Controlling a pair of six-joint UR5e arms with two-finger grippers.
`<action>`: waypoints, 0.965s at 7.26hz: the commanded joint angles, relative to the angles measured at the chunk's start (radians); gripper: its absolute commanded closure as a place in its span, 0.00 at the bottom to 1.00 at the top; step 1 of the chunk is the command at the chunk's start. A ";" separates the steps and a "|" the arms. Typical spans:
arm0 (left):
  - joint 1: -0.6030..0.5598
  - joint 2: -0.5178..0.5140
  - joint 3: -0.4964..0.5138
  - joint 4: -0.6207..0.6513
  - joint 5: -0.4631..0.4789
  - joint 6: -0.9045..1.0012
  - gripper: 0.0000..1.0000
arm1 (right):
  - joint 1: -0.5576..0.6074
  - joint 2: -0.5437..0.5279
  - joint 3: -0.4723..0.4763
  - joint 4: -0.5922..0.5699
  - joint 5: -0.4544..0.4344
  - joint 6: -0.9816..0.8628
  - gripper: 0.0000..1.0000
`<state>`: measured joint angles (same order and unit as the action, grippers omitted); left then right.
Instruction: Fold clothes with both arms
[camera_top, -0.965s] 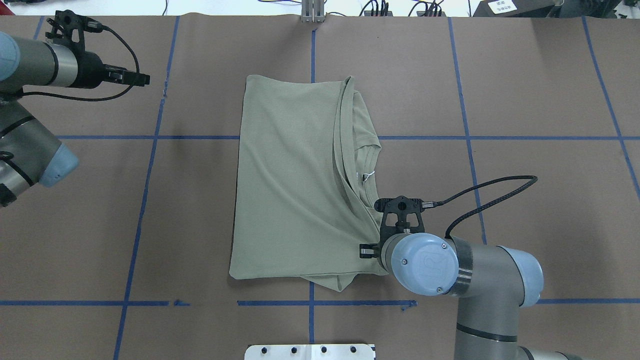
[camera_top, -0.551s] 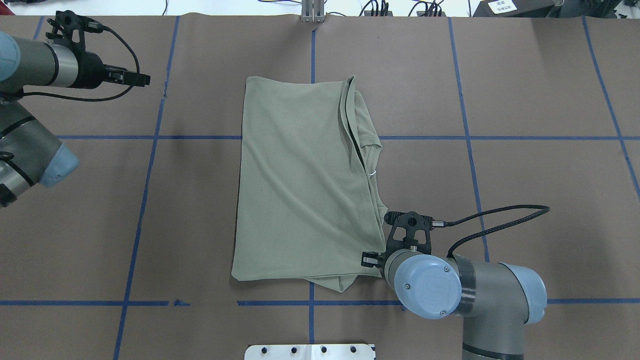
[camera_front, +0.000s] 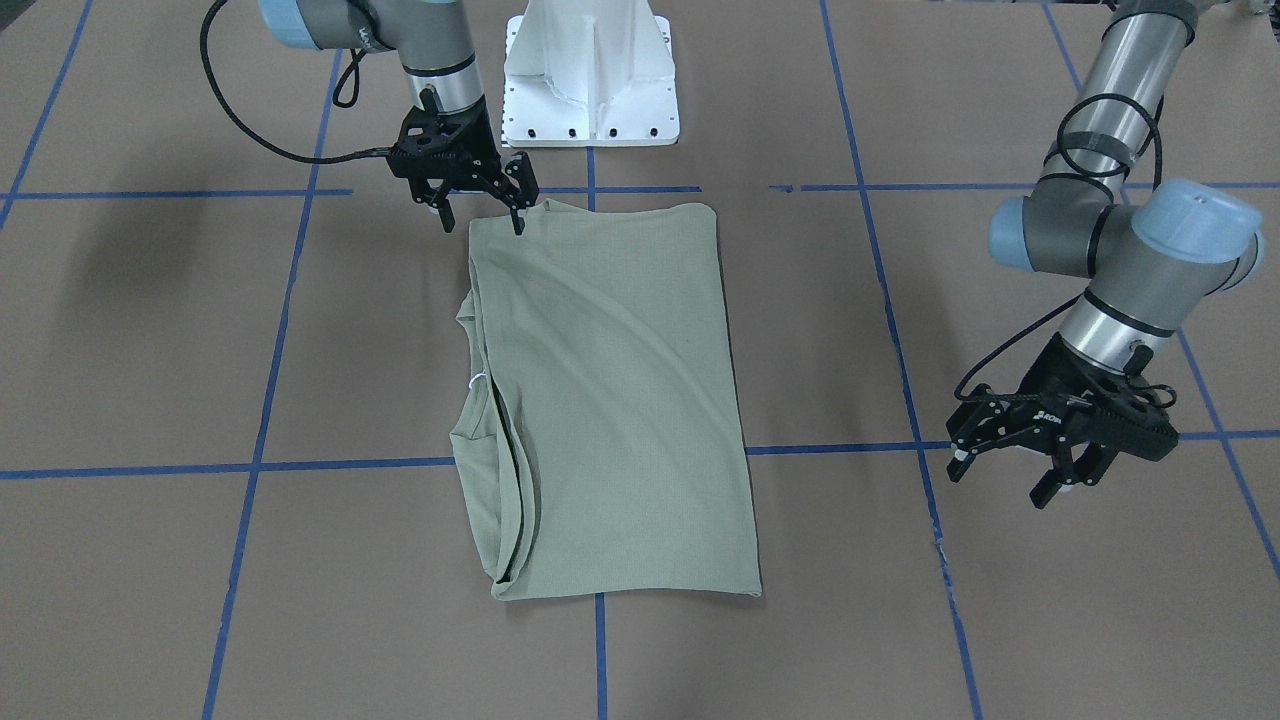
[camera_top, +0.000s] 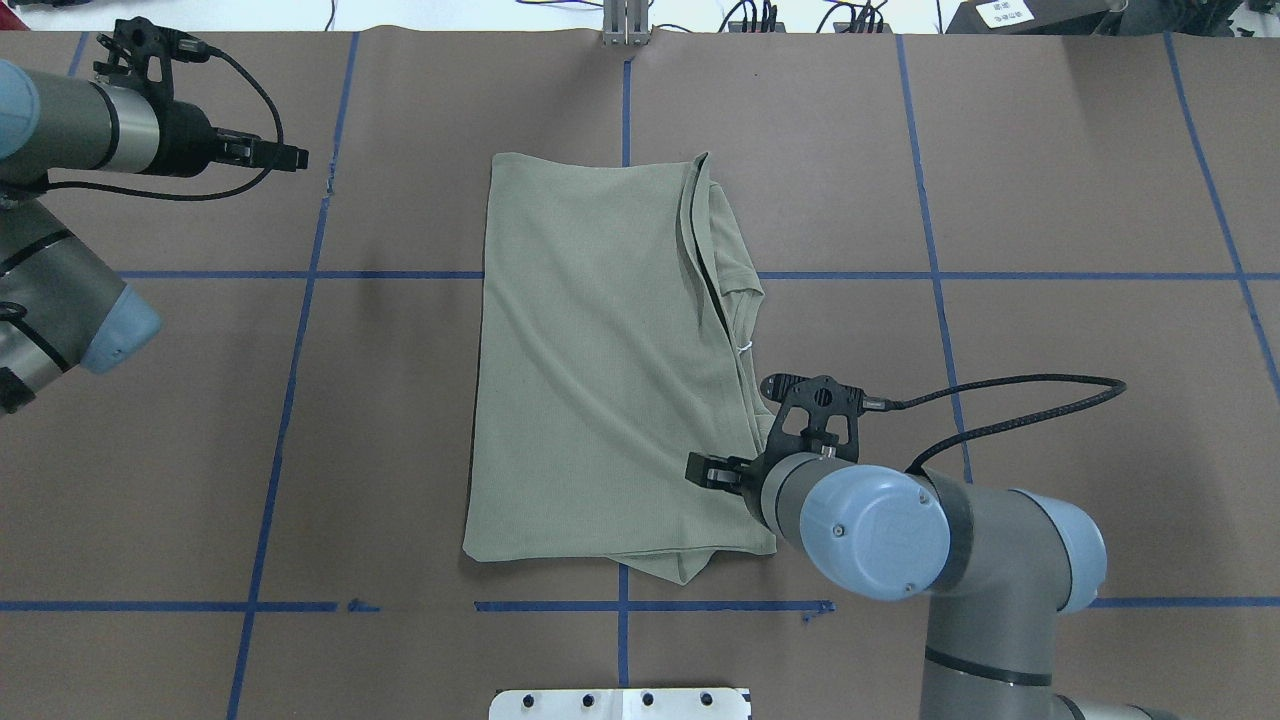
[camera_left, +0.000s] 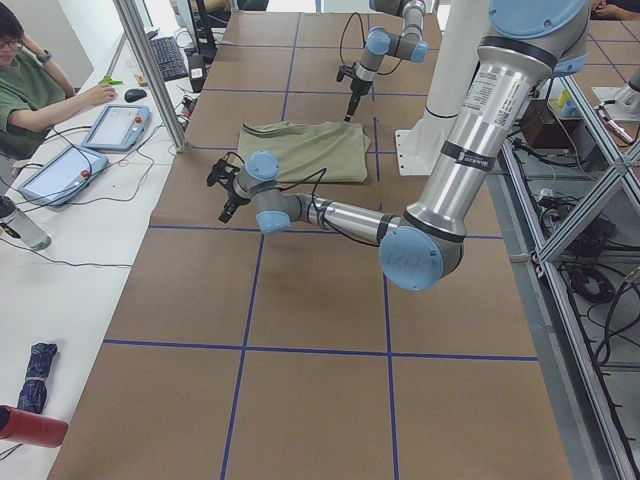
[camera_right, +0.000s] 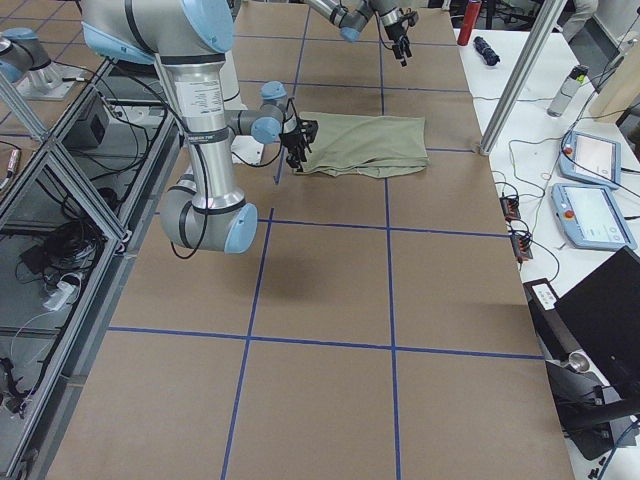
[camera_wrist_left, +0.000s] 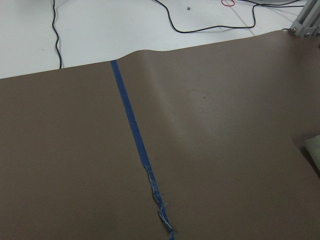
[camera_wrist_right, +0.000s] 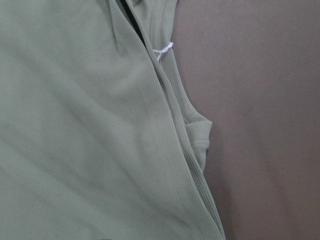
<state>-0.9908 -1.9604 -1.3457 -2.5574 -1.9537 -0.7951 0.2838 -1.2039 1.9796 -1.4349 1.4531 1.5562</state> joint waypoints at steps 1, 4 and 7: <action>0.014 0.000 -0.015 0.000 -0.017 -0.035 0.00 | 0.156 0.125 -0.171 0.027 0.091 -0.118 0.00; 0.020 0.001 -0.021 0.000 -0.017 -0.042 0.00 | 0.287 0.349 -0.502 0.028 0.177 -0.242 0.00; 0.020 0.001 -0.020 0.000 -0.017 -0.041 0.00 | 0.295 0.409 -0.640 0.024 0.173 -0.309 0.00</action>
<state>-0.9711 -1.9590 -1.3659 -2.5572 -1.9712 -0.8365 0.5731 -0.8120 1.3830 -1.4080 1.6267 1.2720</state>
